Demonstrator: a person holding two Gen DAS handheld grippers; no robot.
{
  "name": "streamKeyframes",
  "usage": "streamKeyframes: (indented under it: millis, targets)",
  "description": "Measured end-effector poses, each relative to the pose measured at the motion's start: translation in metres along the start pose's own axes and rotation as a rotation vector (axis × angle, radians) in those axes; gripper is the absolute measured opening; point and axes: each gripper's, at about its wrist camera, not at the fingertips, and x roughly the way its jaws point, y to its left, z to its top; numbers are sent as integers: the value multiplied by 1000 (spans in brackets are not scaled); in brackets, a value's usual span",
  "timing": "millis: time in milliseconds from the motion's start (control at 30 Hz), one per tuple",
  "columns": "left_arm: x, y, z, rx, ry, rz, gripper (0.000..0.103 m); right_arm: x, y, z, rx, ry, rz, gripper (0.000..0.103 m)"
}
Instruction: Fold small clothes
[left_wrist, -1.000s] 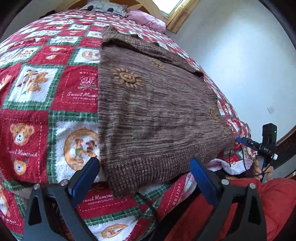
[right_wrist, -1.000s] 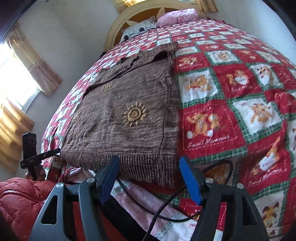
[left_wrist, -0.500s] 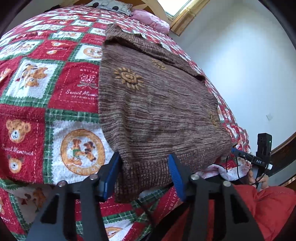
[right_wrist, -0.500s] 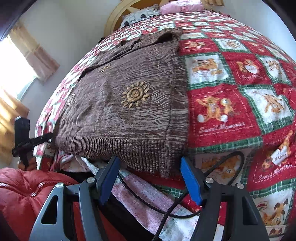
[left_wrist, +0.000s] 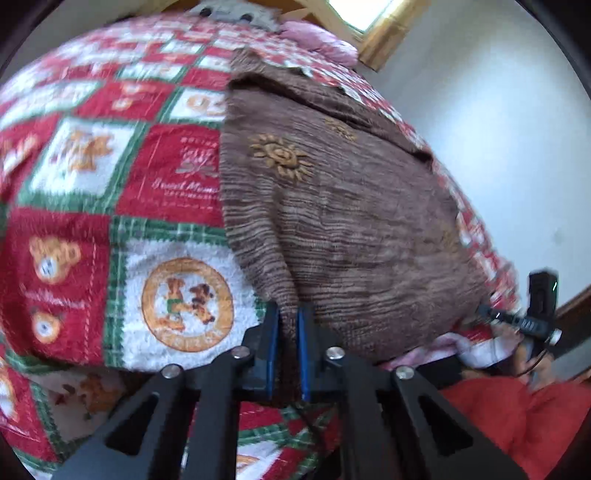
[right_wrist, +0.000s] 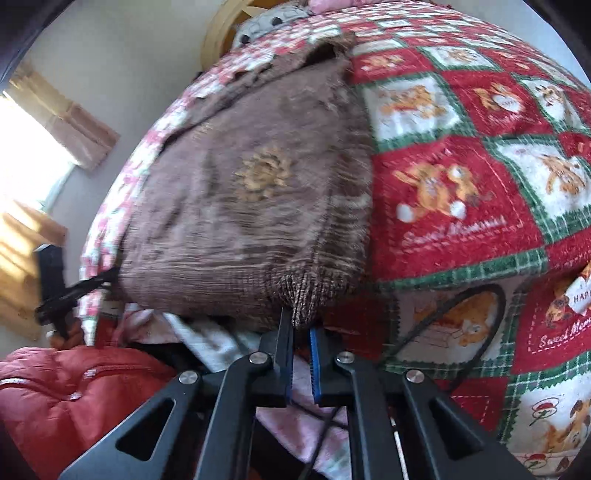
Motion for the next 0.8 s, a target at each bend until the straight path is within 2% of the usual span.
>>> streamKeyframes:
  millis: [67, 167, 300, 367, 467, 567, 667, 700, 767, 800]
  targets:
    - [-6, 4, 7, -31, -3, -23, 10, -14, 4, 7, 6, -34, 65, 7]
    - [-18, -11, 29, 31, -40, -26, 10, -31, 5, 29, 47, -81, 158, 7]
    - [-22, -29, 82, 58, -87, -54, 10, -38, 6, 81, 95, -131, 259, 7]
    - [-14, -33, 113, 60, -103, -40, 10, -35, 2, 114, 115, -155, 265, 7]
    - [11, -29, 156, 52, -102, 25, 10, -17, -13, 153, 198, -167, 278, 7]
    - [36, -12, 181, -1, -83, 87, 11, 12, -29, 188, 242, -181, 223, 7]
    - [44, 9, 200, -51, -70, 94, 18, 39, -43, 204, 273, -181, 140, 8]
    - [42, 14, 203, -56, -68, 86, 22, 44, -50, 206, 289, -175, 137, 8]
    - [28, 23, 203, -45, -96, 52, 32, 55, -59, 206, 336, -168, 164, 9]
    - [21, 24, 201, -26, -117, 42, 45, 55, -62, 205, 353, -182, 190, 9]
